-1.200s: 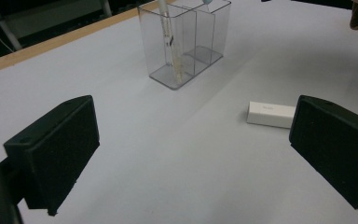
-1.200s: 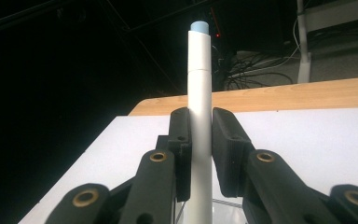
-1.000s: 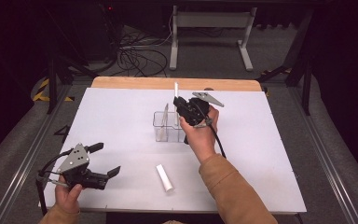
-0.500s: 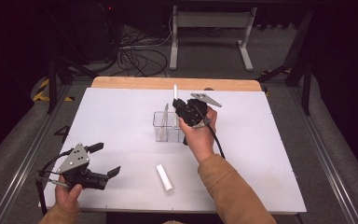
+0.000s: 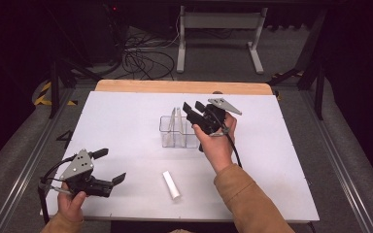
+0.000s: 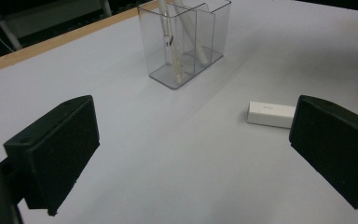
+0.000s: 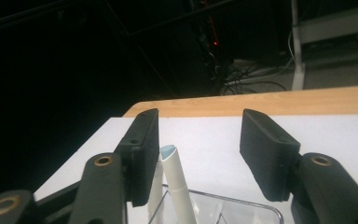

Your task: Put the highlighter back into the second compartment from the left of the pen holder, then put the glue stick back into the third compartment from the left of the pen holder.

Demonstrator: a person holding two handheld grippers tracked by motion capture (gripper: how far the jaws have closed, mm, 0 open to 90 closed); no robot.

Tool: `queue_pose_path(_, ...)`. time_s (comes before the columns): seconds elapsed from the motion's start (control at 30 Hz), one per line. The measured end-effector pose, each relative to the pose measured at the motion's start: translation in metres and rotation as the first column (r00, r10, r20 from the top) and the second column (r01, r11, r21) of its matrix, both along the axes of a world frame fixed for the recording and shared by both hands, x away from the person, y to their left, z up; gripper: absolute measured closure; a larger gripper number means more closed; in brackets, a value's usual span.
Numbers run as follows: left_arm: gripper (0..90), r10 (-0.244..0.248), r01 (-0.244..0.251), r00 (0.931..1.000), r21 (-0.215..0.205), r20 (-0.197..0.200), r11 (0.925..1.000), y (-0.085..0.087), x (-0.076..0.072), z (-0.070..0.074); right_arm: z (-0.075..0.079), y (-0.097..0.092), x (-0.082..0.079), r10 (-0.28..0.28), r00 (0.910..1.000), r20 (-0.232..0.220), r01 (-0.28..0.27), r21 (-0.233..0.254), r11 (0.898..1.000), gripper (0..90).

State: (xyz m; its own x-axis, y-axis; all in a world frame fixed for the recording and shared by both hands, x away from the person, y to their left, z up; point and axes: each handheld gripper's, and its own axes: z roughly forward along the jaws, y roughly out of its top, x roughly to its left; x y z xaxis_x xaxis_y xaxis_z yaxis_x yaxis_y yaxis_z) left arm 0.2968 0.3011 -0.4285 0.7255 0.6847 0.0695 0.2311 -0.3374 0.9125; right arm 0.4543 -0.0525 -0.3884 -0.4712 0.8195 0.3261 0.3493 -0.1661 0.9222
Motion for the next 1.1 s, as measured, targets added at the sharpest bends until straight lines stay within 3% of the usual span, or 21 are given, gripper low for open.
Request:
queue_pose_path(0.13,2.2,0.001,-0.001,1.0,-0.01,-0.003,1.0,-0.001,0.0,0.0,0.006,-0.004,-0.011,0.04,0.9988,0.027,-0.04,-0.017,0.999,44.1)
queue_pose_path(0.43,2.2,0.003,-0.003,1.0,-0.02,0.0,0.9998,0.0,0.0,0.0,0.013,-0.005,-0.031,0.126,0.9913,0.039,-0.122,-0.082,0.989,38.8)
queue_pose_path(0.77,2.2,0.003,-0.003,1.0,-0.021,0.003,0.9998,-0.001,0.0,0.0,0.017,-0.003,-0.049,0.179,0.9826,0.048,-0.173,-0.12,0.978,32.4)
queue_pose_path(1.1,2.2,0.002,-0.002,1.0,-0.021,0.005,0.9998,-0.001,0.0,0.0,0.018,-0.005,-0.061,0.217,0.9758,0.029,-0.211,-0.144,0.967,28.4)
